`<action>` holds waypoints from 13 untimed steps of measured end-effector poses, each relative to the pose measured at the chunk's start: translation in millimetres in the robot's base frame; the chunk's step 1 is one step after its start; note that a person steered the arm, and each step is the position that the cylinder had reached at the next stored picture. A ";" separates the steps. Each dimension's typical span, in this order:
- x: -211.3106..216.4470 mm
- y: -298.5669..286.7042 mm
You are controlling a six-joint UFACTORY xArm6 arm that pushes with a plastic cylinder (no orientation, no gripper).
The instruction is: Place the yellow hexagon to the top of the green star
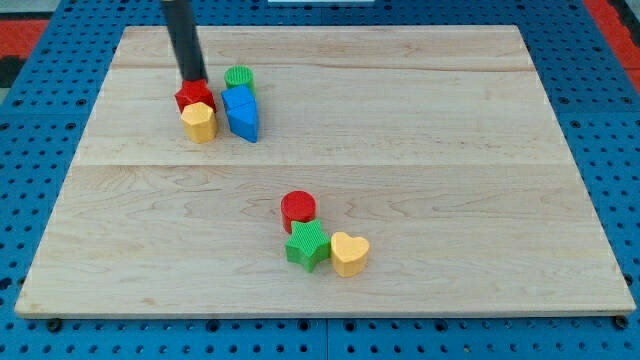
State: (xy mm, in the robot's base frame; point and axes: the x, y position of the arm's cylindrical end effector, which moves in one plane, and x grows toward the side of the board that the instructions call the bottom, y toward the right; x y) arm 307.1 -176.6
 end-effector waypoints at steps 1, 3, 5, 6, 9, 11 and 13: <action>-2.5 -20.7; 54.4 10.1; 112.6 37.9; 145.1 45.9; 182.3 36.1; 161.0 83.5; 217.5 117.3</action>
State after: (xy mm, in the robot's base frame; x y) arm 524.6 -59.3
